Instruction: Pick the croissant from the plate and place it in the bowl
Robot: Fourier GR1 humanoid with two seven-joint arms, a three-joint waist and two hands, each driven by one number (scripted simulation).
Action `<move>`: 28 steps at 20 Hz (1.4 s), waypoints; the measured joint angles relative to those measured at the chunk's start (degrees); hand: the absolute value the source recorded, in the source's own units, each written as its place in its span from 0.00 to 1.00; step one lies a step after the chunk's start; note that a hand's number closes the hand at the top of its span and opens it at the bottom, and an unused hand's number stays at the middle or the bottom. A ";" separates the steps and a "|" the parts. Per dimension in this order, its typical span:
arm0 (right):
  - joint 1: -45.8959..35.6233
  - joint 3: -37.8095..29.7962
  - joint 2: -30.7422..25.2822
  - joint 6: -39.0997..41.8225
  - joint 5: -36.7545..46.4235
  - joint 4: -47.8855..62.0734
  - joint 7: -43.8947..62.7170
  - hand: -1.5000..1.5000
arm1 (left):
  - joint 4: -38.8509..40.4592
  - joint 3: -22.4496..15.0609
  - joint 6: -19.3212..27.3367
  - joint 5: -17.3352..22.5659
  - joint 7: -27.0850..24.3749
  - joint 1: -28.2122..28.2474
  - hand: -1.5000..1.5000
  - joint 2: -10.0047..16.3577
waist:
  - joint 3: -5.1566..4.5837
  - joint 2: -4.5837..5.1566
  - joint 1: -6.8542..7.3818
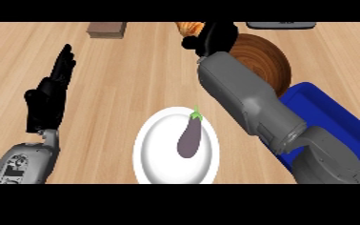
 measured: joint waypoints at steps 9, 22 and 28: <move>7.47 -0.32 -6.64 -0.83 4.61 5.32 -0.30 1.00 | -2.03 0.72 -0.89 -0.09 0.61 1.35 0.50 0.09 | 0.00 0.17 -0.14; 19.33 -14.31 -15.18 -3.68 -5.89 -1.96 -16.20 0.00 | -1.28 0.71 -2.16 -0.79 0.41 -1.00 0.50 -1.18 | 0.19 1.34 1.66; 25.45 -21.88 -17.34 -5.29 -13.25 -10.46 -31.91 0.00 | -2.04 0.72 -2.04 -1.19 1.02 -1.39 0.50 -1.70 | 0.26 1.48 2.07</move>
